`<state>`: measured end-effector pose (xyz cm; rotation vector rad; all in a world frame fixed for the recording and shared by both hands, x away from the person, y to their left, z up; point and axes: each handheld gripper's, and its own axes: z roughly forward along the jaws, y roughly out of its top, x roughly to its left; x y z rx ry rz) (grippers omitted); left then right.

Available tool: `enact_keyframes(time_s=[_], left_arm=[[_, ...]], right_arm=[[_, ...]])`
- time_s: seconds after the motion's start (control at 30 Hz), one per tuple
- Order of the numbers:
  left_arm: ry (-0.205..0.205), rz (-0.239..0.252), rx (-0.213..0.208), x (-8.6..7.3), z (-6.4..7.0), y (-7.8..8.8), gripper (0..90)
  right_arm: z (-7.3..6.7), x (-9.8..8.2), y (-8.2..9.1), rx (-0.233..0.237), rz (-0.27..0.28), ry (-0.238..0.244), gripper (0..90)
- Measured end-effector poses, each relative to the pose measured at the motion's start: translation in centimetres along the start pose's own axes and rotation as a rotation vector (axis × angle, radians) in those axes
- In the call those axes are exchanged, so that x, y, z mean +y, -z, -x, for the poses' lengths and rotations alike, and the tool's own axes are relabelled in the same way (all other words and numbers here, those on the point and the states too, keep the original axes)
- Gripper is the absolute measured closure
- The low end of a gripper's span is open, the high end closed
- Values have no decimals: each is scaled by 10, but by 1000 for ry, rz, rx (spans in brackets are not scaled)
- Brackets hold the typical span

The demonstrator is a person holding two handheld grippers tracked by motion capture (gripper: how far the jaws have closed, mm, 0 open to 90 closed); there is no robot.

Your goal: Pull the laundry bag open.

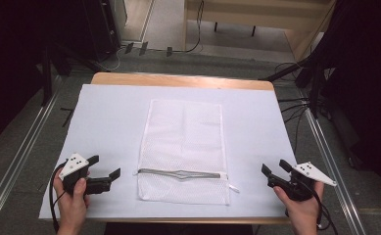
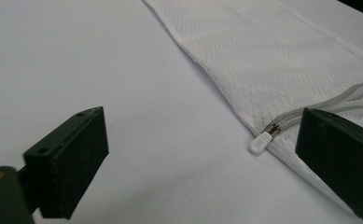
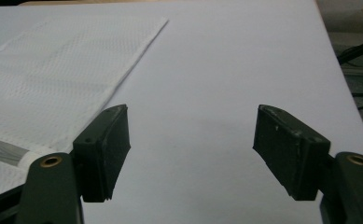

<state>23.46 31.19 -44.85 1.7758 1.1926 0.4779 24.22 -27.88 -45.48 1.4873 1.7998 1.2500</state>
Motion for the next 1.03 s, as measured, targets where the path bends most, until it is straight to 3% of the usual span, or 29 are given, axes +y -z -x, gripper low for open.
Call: enact_keyframes(time_s=[0.23, 0.77, 1.03], left_arm=[[32, 25, -4, 0, -11, 9, 4], [2, 25, 41, 1, -13, 13, 0], [5, 21, 31, 2, -16, 15, 0]], right_arm=[[9, -3, 0, -2, 1, -9, 275], [14, -7, -4, -20, -24, -10, 269], [14, -9, -6, -28, -38, -6, 265]])
